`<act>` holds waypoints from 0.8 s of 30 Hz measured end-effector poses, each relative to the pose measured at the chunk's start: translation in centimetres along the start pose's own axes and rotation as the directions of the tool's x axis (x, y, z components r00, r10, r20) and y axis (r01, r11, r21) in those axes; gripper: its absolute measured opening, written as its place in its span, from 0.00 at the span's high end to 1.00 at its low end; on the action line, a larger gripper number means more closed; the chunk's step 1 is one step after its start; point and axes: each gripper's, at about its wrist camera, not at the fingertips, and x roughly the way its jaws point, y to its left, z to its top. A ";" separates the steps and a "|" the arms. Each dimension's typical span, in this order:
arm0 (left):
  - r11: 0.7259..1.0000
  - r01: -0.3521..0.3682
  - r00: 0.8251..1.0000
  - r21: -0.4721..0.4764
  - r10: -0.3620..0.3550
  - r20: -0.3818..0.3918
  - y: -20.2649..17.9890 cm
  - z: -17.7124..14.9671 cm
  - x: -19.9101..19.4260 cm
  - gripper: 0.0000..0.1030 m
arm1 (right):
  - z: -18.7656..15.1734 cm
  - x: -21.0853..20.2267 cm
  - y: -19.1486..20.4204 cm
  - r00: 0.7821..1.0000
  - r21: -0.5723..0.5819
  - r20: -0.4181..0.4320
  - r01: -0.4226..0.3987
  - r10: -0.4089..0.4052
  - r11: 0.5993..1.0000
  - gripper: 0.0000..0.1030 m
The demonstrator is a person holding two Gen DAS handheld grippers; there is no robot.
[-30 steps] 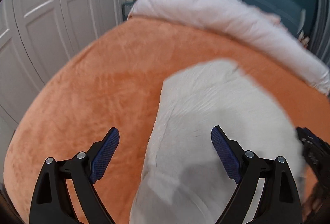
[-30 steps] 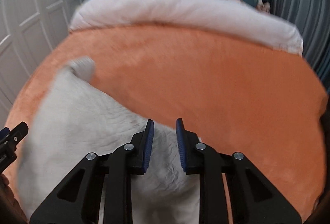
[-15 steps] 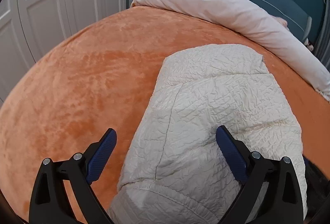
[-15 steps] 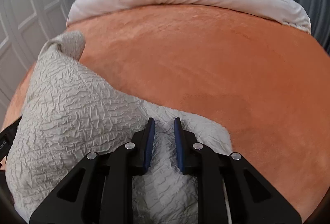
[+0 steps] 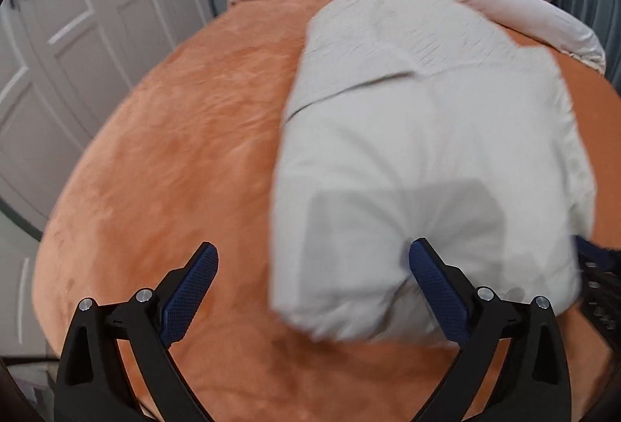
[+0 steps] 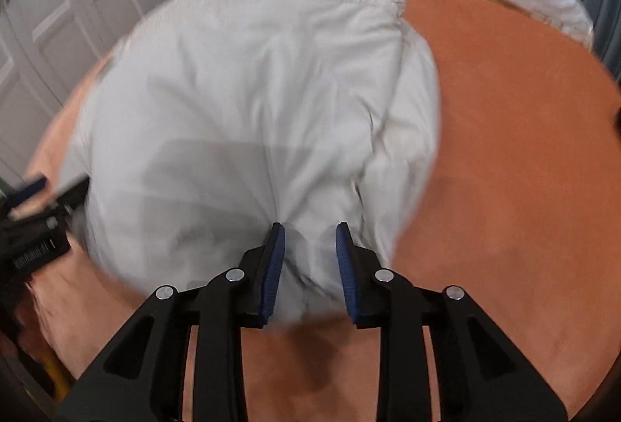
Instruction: Fold large clothes
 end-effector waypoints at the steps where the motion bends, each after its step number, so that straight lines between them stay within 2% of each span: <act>1: 1.000 -0.017 1.000 0.001 0.017 -0.007 0.4 -0.3 -0.2 0.05 | -0.3 -0.8 0.1 1.000 -0.002 -0.012 0.012 -0.012 1.000 0.75; 5: 0.999 -0.047 0.999 0.003 0.047 -0.009 1.4 -1.4 -2.4 0.06 | -2.1 -5.9 0.0 1.000 0.025 0.028 -0.010 0.009 1.000 0.72; 8: 0.999 -0.012 1.000 -0.035 0.013 0.018 1.7 -2.6 -4.7 0.06 | -4.1 -8.9 0.1 0.996 0.071 0.085 -0.029 0.023 0.997 0.60; 10: 0.999 -0.019 0.999 -0.041 0.021 0.025 1.2 -3.7 -6.0 0.06 | -5.5 -10.0 0.5 0.993 0.072 0.118 -0.026 0.018 0.997 0.59; 12: 0.999 -0.005 1.000 -0.048 0.006 0.018 0.7 -4.4 -6.4 0.06 | -6.5 -10.2 0.8 0.992 0.067 0.127 0.002 -0.010 0.998 0.50; 15: 0.997 0.006 1.000 -0.080 -0.004 0.027 0.0 -5.9 -7.4 0.06 | -8.1 -10.6 1.5 0.992 0.055 0.124 0.026 -0.033 0.998 0.44; 24: 0.995 0.033 0.999 -0.097 -0.030 0.034 -1.1 -7.5 -9.1 0.06 | -9.8 -11.3 3.0 0.989 0.021 0.144 0.042 -0.044 0.999 0.41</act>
